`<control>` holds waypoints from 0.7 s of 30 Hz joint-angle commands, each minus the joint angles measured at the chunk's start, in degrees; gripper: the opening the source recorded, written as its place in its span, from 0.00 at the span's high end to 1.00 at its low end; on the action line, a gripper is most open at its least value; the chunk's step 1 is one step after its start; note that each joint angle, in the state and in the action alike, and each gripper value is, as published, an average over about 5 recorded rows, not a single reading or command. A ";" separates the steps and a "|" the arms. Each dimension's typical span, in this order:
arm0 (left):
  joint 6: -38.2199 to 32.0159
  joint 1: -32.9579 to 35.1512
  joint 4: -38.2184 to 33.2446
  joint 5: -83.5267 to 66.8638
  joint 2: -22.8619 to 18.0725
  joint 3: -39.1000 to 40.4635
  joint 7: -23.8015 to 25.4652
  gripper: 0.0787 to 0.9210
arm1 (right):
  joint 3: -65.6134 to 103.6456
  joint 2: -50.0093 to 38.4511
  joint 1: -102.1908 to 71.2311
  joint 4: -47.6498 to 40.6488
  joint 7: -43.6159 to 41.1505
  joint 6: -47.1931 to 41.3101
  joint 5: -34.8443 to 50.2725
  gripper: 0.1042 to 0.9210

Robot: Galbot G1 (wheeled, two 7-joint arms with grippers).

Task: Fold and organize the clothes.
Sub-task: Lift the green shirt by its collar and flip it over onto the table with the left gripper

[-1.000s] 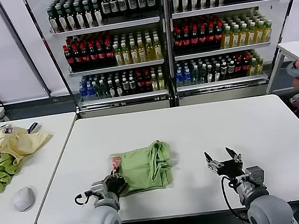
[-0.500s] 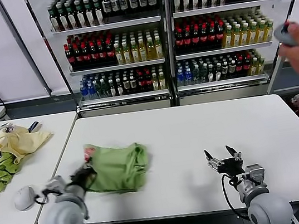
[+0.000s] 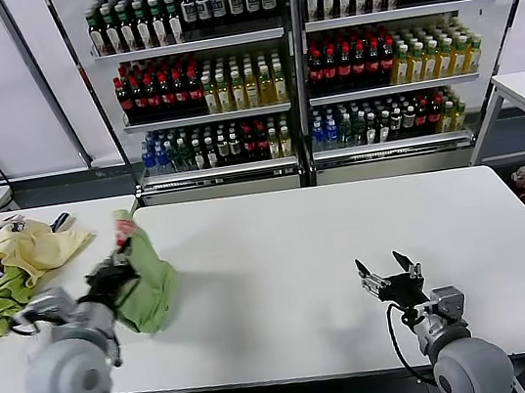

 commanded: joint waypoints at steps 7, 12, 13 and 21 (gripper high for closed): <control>3.16 -9.05 20.10 40.20 -22.28 35.85 -1.68 0.96 | 2.10 0.04 -0.68 1.56 -0.15 0.42 1.02 0.12; 2.83 -12.29 26.64 42.06 -27.11 38.95 -1.81 0.96 | 2.57 -0.42 -0.10 1.62 -0.18 0.43 1.88 0.12; 2.18 -12.85 27.44 41.52 -27.79 39.21 -1.64 0.96 | 2.62 -0.51 0.00 1.63 -0.19 0.42 1.99 0.12; -9.50 -14.14 27.97 32.27 -29.66 38.28 0.54 0.83 | 2.58 -1.17 0.60 1.52 -0.35 0.40 2.12 0.12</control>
